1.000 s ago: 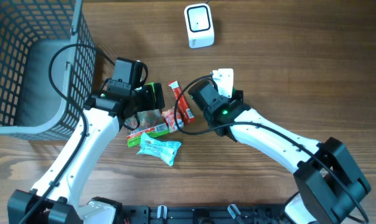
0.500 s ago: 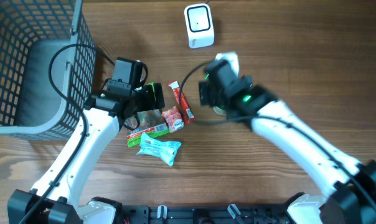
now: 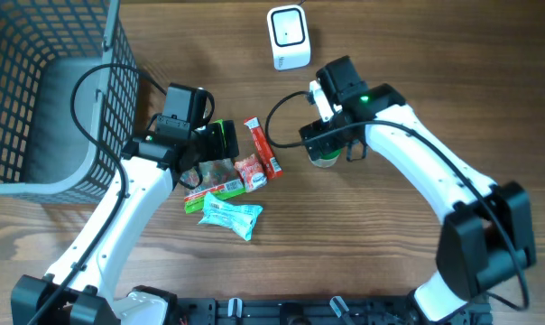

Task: Scan the item barcode

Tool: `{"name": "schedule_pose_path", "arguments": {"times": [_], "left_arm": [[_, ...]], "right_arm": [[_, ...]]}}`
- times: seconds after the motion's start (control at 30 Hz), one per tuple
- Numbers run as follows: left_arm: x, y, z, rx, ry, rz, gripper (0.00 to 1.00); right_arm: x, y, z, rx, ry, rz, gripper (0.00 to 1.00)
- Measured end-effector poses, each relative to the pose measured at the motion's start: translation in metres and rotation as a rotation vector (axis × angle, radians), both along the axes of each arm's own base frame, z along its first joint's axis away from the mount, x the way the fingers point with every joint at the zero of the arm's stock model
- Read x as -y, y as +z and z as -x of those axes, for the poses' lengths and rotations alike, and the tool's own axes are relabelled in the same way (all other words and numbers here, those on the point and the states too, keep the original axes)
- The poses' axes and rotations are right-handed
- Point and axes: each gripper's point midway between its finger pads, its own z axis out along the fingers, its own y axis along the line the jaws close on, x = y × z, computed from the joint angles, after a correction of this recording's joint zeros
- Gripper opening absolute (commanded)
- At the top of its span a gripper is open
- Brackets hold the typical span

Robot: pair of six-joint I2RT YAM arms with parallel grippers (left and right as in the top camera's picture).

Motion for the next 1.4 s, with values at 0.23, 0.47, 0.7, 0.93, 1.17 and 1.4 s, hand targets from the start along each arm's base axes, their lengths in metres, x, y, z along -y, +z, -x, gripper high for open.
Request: {"name": "schedule_pose_path", "arguments": {"times": [0.23,0.47,0.7,0.93,1.17,1.4], "left_arm": [[0.000,0.000,0.000,0.000,0.000,0.000,1.00],[0.000,0.000,0.000,0.000,0.000,0.000,1.00],[0.000,0.000,0.000,0.000,0.000,0.000,1.00],[0.000,0.000,0.000,0.000,0.000,0.000,1.00],[0.000,0.000,0.000,0.000,0.000,0.000,1.00],[0.000,0.000,0.000,0.000,0.000,0.000,1.00]], "right_arm": [[0.000,-0.023,0.000,-0.045,-0.018,0.017,0.59],[0.009,-0.024,0.006,-0.088,-0.373,-0.007,0.81],[0.012,-0.025,0.008,-0.086,-0.221,0.037,0.53],[-0.008,-0.023,0.028,-0.218,-0.352,-0.093,1.00],[-0.009,-0.022,0.017,-0.134,-0.071,-0.051,0.98],[-0.008,-0.022,0.018,-0.107,0.147,-0.006,0.81]]}}
